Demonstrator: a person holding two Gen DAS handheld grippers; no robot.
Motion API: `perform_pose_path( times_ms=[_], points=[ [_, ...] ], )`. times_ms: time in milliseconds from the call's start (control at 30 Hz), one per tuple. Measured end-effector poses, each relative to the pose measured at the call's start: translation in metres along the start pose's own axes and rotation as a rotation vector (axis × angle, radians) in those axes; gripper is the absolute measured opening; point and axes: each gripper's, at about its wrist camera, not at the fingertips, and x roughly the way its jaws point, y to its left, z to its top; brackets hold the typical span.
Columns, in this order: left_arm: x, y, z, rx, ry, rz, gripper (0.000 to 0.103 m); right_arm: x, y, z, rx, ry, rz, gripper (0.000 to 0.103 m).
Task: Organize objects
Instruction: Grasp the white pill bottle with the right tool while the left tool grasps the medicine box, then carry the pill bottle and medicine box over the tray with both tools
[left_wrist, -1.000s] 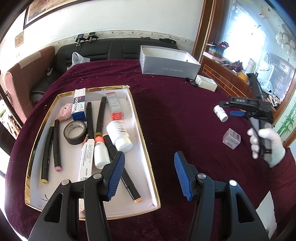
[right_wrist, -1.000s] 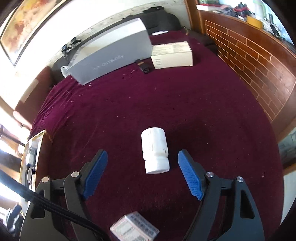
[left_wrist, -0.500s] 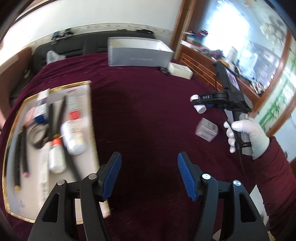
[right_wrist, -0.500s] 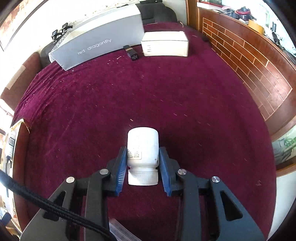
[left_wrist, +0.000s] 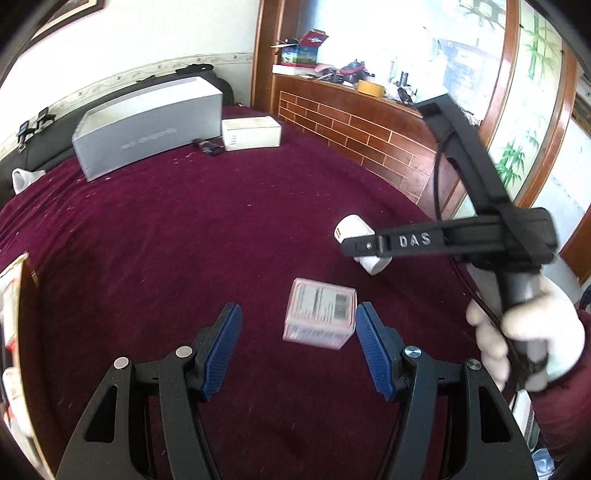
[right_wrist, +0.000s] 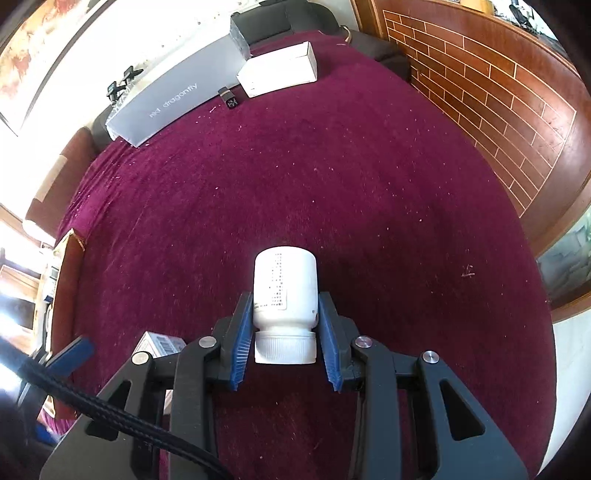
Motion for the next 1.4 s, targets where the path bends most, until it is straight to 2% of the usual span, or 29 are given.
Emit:
perform_pose_path(
  times_ms=[100,200,300,400,467,500,533,667,733,1000,1400],
  points=[
    [0.018,-0.004,0.005,0.012,0.022,0.01,0.057,0.0,-0.001,0.0,0.001,0.0,0.015,0.031],
    [0.03,-0.005,0.009,-0.001,0.037,-0.006,0.064,0.0,-0.002,0.0,0.003,-0.002,0.024,0.031],
    [0.036,-0.012,0.009,0.002,0.042,-0.024,0.064,0.0,-0.002,-0.002,0.003,-0.008,0.027,0.031],
    [0.035,-0.019,0.005,0.03,0.028,-0.01,0.064,0.0,-0.002,-0.002,-0.001,-0.008,0.021,0.031],
    [0.036,-0.023,0.004,0.039,0.039,-0.019,0.058,0.0,-0.001,-0.002,-0.002,-0.008,0.016,0.031],
    [0.035,-0.023,0.004,0.03,0.044,-0.051,0.047,0.0,-0.001,-0.002,-0.001,-0.009,0.014,0.031],
    [0.035,-0.021,0.006,0.026,0.049,-0.049,0.043,0.0,-0.001,-0.002,-0.001,-0.009,0.012,0.031],
    [0.02,-0.023,0.006,0.036,0.034,-0.04,0.035,0.001,0.001,-0.003,-0.001,-0.013,-0.002,0.031],
    [0.013,-0.023,0.005,0.048,0.02,-0.007,0.032,0.001,0.002,-0.004,0.001,-0.017,-0.011,0.031],
    [-0.018,-0.005,-0.005,0.019,-0.021,0.028,0.032,-0.011,0.016,-0.01,0.01,-0.04,-0.003,0.031],
    [-0.085,0.032,-0.03,-0.071,-0.121,0.041,0.032,-0.036,0.087,-0.018,-0.102,-0.073,0.005,0.031]
  ],
)
